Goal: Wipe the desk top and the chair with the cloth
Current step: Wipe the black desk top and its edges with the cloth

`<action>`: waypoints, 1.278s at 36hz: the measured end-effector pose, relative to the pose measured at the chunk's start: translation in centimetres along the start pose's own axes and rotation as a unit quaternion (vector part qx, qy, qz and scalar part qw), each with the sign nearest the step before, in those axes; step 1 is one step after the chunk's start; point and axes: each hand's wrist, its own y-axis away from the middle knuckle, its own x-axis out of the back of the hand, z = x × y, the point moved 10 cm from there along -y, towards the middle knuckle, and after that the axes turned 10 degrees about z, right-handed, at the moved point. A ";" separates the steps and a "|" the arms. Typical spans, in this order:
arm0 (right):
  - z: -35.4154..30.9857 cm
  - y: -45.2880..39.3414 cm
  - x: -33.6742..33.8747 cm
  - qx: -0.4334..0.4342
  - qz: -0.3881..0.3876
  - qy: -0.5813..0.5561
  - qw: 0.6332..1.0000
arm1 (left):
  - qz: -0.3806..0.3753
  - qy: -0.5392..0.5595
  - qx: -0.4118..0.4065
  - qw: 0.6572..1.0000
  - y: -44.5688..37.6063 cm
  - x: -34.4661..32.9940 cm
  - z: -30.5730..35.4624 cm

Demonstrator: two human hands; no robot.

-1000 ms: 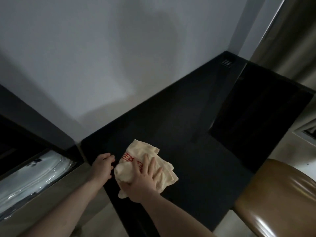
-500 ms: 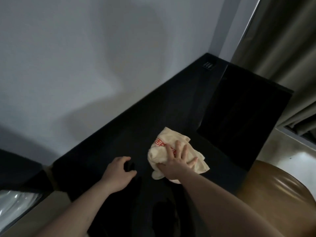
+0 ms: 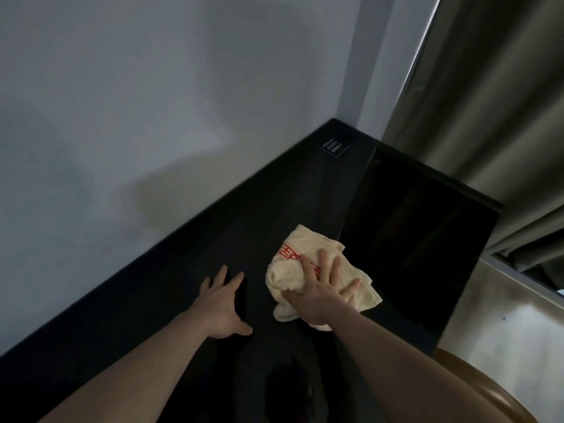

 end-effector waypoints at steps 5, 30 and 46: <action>3.0 -5.9 3.6 -0.019 0.018 -0.020 0.999 | -0.016 -0.007 0.030 0.999 -4.2 0.6 3.8; 10.7 -4.2 6.0 -0.110 0.066 -0.050 0.991 | -0.014 -0.073 0.047 0.996 -5.6 1.7 5.1; 15.2 -18.7 14.8 -0.160 0.091 -0.062 0.981 | -0.144 -0.057 0.148 0.977 -6.8 1.0 6.8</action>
